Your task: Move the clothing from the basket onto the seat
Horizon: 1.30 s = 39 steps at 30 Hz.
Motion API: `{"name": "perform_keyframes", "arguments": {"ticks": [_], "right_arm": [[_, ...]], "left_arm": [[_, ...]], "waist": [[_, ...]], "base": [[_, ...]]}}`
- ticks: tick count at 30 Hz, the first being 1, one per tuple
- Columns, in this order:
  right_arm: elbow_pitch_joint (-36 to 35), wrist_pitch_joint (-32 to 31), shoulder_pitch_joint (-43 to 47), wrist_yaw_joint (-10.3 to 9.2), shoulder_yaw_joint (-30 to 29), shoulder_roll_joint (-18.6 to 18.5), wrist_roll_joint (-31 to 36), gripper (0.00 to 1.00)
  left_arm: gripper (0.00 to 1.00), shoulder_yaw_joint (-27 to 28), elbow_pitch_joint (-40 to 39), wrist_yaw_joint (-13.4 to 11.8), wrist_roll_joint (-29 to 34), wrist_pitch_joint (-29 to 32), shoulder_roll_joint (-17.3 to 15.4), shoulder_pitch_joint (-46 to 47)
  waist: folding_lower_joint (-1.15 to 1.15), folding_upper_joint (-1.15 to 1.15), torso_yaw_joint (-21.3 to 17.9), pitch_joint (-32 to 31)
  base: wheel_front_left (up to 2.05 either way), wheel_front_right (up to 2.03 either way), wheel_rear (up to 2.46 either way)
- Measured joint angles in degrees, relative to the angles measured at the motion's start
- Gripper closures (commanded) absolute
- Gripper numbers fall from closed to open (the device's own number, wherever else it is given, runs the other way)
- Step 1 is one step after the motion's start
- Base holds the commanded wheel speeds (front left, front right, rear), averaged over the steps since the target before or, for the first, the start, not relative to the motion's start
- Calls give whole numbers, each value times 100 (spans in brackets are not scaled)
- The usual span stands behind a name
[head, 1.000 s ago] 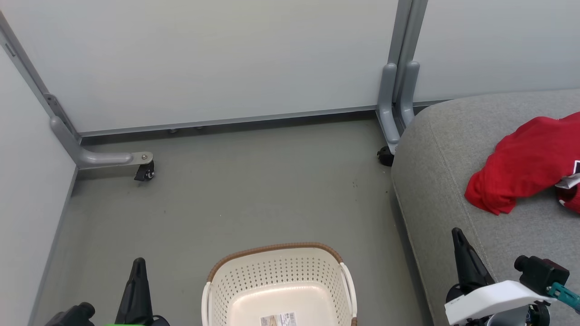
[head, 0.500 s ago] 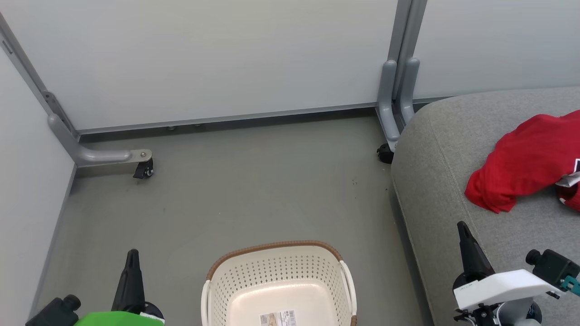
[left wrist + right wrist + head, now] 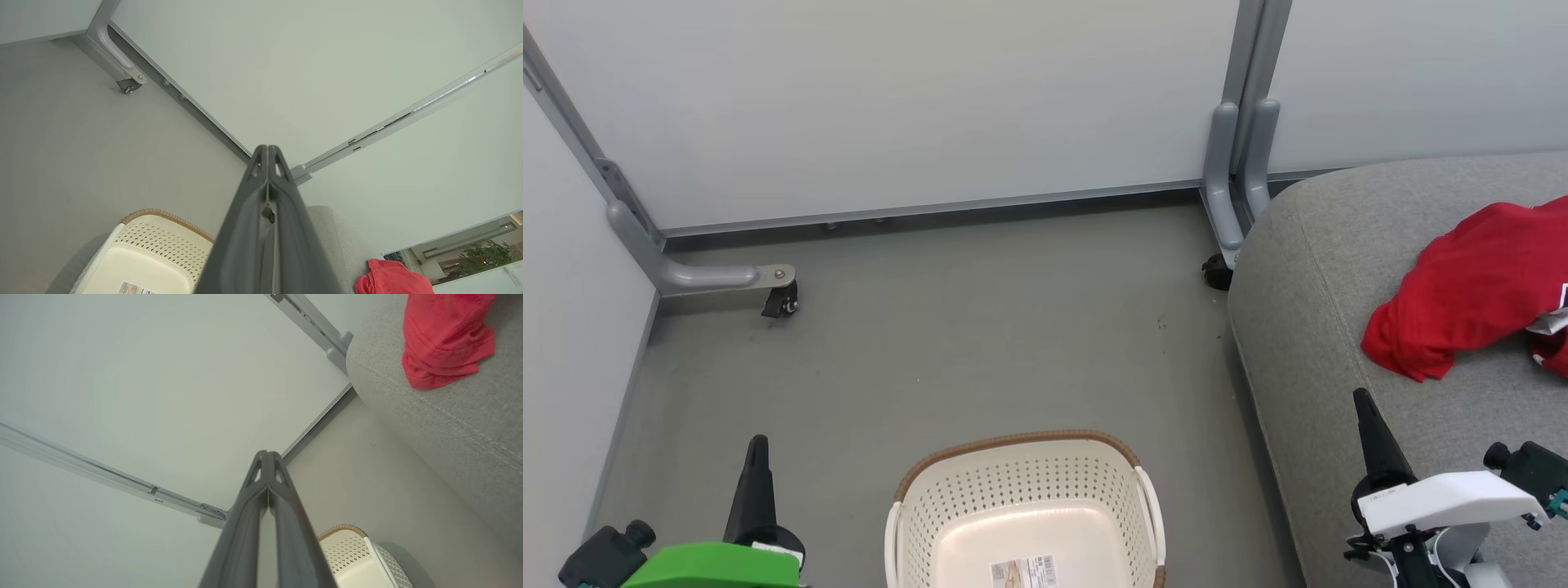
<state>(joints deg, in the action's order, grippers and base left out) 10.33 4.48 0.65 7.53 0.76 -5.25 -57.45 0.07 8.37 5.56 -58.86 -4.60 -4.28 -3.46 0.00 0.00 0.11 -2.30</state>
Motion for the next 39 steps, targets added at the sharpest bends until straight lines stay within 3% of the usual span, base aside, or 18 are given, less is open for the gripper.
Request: {"name": "perform_keyframes", "arguments": {"ticks": [39], "right_arm": [[220, -582, -380, -5, -326, 54, -2229, 100]], "left_arm": [[100, 245, 342, 105, -2152, 566, -10, 546]], "waist": [[0, 0, -6, 134]], "base": [[0, 0, 0]]}}
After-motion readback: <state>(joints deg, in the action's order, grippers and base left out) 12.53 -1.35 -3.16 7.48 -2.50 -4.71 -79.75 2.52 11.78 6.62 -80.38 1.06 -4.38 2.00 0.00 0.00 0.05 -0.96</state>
